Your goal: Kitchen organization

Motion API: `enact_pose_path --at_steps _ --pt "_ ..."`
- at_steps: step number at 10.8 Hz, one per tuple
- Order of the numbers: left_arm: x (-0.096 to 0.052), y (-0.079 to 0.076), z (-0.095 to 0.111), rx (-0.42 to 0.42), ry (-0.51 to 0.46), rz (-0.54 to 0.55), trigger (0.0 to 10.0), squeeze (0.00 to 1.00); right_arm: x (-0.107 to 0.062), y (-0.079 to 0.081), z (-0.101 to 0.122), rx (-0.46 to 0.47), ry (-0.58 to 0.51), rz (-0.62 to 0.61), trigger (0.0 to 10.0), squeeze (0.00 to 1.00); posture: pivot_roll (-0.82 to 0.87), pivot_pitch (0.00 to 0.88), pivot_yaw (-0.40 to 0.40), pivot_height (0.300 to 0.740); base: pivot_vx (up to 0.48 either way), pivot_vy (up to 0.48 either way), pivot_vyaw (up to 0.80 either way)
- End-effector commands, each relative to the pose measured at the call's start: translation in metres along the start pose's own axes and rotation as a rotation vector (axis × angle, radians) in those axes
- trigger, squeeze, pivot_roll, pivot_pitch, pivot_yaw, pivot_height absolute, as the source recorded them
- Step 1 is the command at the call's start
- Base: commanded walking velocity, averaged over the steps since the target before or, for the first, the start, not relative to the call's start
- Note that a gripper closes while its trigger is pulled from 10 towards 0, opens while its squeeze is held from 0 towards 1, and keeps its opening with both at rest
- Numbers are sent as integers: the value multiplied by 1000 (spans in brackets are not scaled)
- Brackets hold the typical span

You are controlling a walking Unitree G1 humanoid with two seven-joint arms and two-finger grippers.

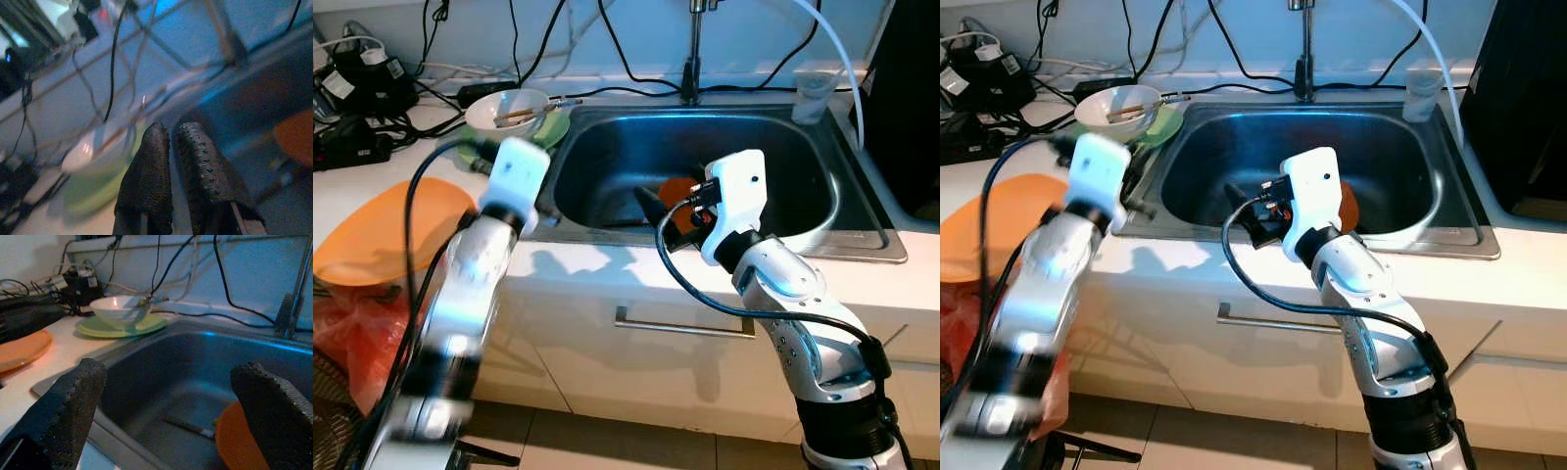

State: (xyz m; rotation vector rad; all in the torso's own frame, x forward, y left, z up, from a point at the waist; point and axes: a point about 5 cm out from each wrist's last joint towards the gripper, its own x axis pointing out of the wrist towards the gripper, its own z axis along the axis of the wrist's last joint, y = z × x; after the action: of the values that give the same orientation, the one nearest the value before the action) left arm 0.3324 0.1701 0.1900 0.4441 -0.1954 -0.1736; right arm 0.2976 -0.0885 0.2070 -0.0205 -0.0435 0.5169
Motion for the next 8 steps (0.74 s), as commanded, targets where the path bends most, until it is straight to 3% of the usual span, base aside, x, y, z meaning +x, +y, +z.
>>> enact_pose_path --at_steps 1,5,8 --pt "-7 8 -4 37 24 32 10000 0 3 3 2 2 -12 24 10000 435 28 0 91 740 0 0 0" --pt "-49 27 -26 142 121 124 10000 0 16 12 -3 21 -17 87 10000 427 128 0 64 740 0 0 0" --pt "-64 44 -35 217 164 181 10000 0 29 18 -6 26 -27 133 10000 431 185 0 45 740 0 0 0"
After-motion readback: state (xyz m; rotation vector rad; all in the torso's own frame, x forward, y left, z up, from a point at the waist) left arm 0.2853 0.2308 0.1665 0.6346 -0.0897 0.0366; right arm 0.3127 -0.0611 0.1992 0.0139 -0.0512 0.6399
